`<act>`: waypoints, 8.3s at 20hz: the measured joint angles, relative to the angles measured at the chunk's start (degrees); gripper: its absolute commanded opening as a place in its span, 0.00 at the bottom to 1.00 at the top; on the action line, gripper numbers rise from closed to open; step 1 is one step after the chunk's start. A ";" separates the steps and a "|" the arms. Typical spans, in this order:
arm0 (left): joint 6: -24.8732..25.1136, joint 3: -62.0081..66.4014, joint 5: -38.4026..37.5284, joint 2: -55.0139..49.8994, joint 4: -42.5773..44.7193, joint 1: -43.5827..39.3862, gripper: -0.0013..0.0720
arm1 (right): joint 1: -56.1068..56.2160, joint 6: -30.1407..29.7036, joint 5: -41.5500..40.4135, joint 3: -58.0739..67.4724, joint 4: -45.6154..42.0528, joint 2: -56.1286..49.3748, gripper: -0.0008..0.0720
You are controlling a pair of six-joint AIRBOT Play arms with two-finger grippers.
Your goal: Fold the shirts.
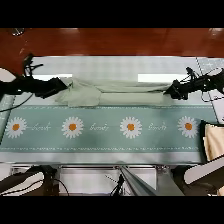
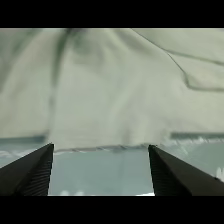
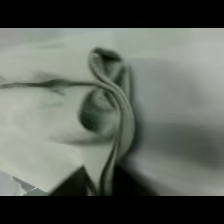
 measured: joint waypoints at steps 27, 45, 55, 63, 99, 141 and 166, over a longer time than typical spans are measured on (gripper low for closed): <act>-12.96 45.90 -4.74 -44.63 -11.32 -51.43 0.05 | 1.25 3.69 6.32 -25.97 -5.86 66.66 0.05; -7.30 26.60 -21.75 14.91 6.16 -5.33 0.05 | 40.22 2.45 -13.81 1.60 7.32 21.88 0.05; -13.40 -11.72 -13.05 44.74 4.04 -4.04 0.05 | 47.65 8.85 -18.14 21.57 8.50 -3.30 0.87; -14.19 -21.75 -4.24 42.75 1.53 -4.02 0.05 | 34.16 9.18 -0.76 26.69 7.19 3.48 0.86; -14.19 -30.16 -1.49 41.66 -0.52 -4.07 0.05 | 32.13 3.19 -7.50 7.65 4.76 16.00 0.05; -4.31 -17.79 2.99 34.47 -1.92 -4.42 0.05 | -36.11 15.58 9.27 -11.21 -27.19 64.81 0.05; -16.13 2.38 -6.75 4.90 29.51 -24.96 0.05 | 34.16 29.14 -8.02 -18.18 -48.26 33.48 0.05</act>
